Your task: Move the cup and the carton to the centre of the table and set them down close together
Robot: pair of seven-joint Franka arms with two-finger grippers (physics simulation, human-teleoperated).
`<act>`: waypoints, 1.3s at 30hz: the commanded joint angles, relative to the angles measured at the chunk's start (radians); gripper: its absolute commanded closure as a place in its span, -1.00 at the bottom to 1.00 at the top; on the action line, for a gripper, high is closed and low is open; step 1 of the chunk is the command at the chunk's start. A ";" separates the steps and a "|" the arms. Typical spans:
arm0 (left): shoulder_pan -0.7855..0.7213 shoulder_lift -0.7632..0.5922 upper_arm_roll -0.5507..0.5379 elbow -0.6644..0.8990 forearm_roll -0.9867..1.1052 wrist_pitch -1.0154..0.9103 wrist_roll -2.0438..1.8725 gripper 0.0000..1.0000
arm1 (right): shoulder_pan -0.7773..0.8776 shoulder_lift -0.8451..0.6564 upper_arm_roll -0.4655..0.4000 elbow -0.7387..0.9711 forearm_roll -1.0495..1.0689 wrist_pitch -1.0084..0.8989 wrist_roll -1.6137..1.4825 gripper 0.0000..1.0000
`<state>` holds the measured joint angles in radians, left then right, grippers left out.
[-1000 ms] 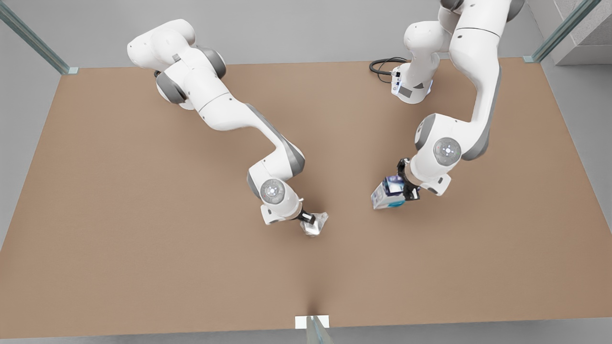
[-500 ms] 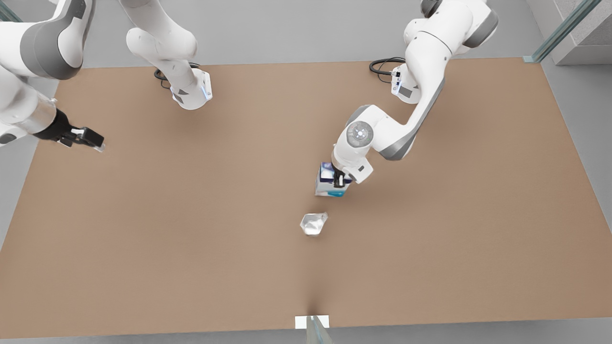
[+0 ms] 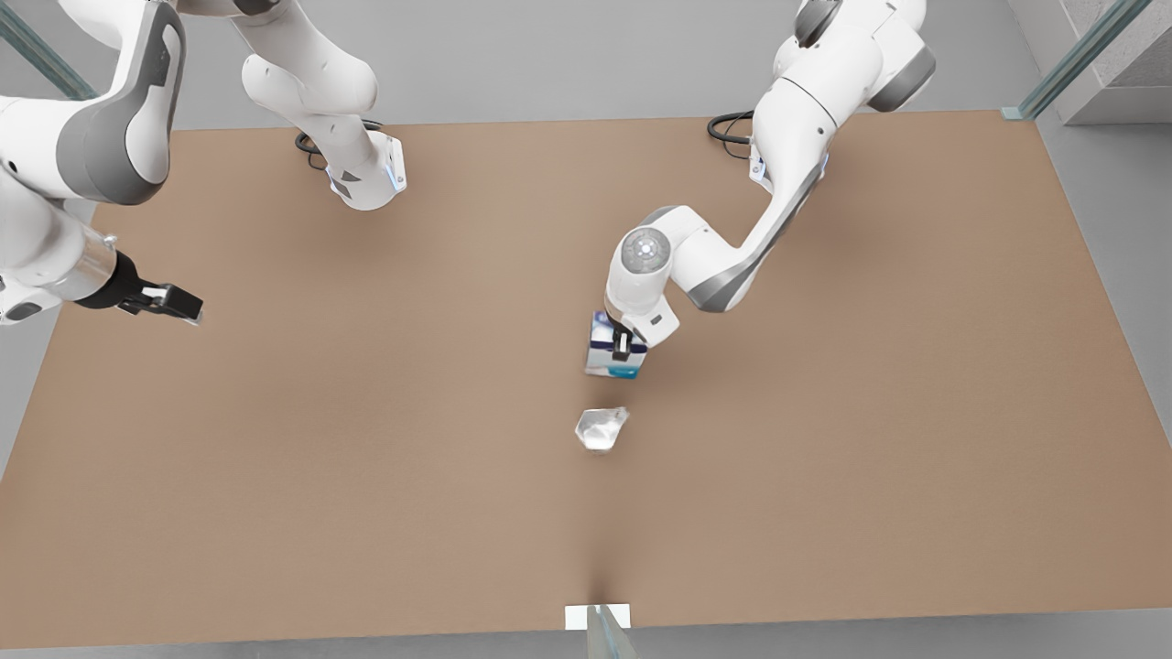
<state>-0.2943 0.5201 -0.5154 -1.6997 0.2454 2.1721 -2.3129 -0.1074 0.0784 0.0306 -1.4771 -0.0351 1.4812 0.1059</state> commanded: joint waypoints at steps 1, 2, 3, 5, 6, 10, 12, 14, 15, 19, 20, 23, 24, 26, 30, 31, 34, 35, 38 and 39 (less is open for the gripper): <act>0.000 0.000 0.000 0.000 0.017 0.000 0.000 -1.00 | 0.005 -0.002 0.000 0.000 0.000 -0.001 0.000 -1.00; 0.000 0.000 0.000 0.000 0.017 0.000 0.000 -1.00 | 0.009 -0.002 0.005 0.001 0.001 -0.001 -0.002 -1.00; 0.000 0.000 0.000 0.000 0.017 0.000 0.000 -1.00 | 0.008 -0.002 0.014 0.001 0.003 -0.004 -0.005 -1.00; -0.002 0.000 0.000 0.002 0.017 0.000 -0.019 -1.00 | 0.029 -0.002 0.025 0.008 0.001 0.008 -0.034 -1.00; -0.002 0.000 0.000 0.002 0.017 0.000 -0.019 -1.00 | 0.028 -0.002 0.025 0.008 0.003 0.013 -0.057 -1.00; -0.002 0.000 0.000 0.015 0.017 0.000 -0.019 -1.00 | 0.023 0.000 0.023 0.009 0.009 0.011 -0.054 -1.00; -0.002 0.000 0.000 0.017 0.018 0.000 -0.020 -1.00 | 0.026 0.000 0.023 0.009 0.011 0.011 -0.058 -1.00; -0.002 0.000 0.000 0.040 0.018 -0.003 -0.020 -1.00 | 0.026 0.001 0.023 0.009 0.012 0.011 -0.060 -1.00; -0.002 -0.002 0.000 0.040 0.020 -0.003 -0.020 -1.00 | 0.026 0.001 0.023 0.009 0.012 0.011 -0.060 -1.00; -0.002 -0.006 0.001 0.052 0.020 -0.018 -0.017 -1.00 | 0.026 0.001 0.023 0.011 0.012 0.011 -0.060 -1.00; -0.002 -0.006 0.001 0.052 0.020 -0.021 -0.017 -1.00 | 0.026 0.001 0.023 0.011 0.012 0.011 -0.060 -1.00; -0.003 -0.006 0.003 0.052 0.014 -0.023 -0.022 -1.00 | 0.026 0.008 0.023 0.011 0.014 0.011 -0.060 -1.00; -0.003 -0.006 0.003 0.052 0.012 -0.023 -0.022 -1.00 | 0.026 0.008 0.023 0.011 0.014 0.013 -0.060 -1.00; -0.003 -0.006 0.003 0.052 0.012 -0.032 -0.022 -1.00 | 0.026 0.011 0.023 0.011 0.015 0.013 -0.058 -1.00; -0.003 -0.014 0.005 0.054 0.014 -0.074 -0.014 -1.00 | 0.025 0.017 0.023 0.011 0.017 0.011 -0.058 -1.00; -0.003 -0.015 0.003 0.054 0.014 -0.074 -0.014 -1.00 | 0.025 0.017 0.023 0.012 0.017 0.013 -0.060 -1.00; -0.003 -0.023 0.005 0.054 0.014 -0.090 -0.013 -1.00 | 0.023 0.017 0.023 0.012 0.017 0.013 -0.058 -1.00; -0.003 -0.025 0.005 0.054 0.014 -0.100 -0.011 -1.00 | 0.025 0.017 0.023 0.012 0.017 0.013 -0.058 -1.00; -0.002 -0.048 0.005 0.054 0.011 -0.144 0.000 -1.00 | 0.023 0.018 0.023 0.012 0.018 0.013 -0.058 -1.00; -0.002 -0.051 0.005 0.054 0.009 -0.155 0.000 -1.00 | 0.023 0.018 0.023 0.011 0.018 0.013 -0.058 -1.00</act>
<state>-0.2960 0.4672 -0.5108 -1.6460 0.2575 2.0088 -2.3132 -0.0854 0.0967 0.0536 -1.4654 -0.0169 1.4941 0.0476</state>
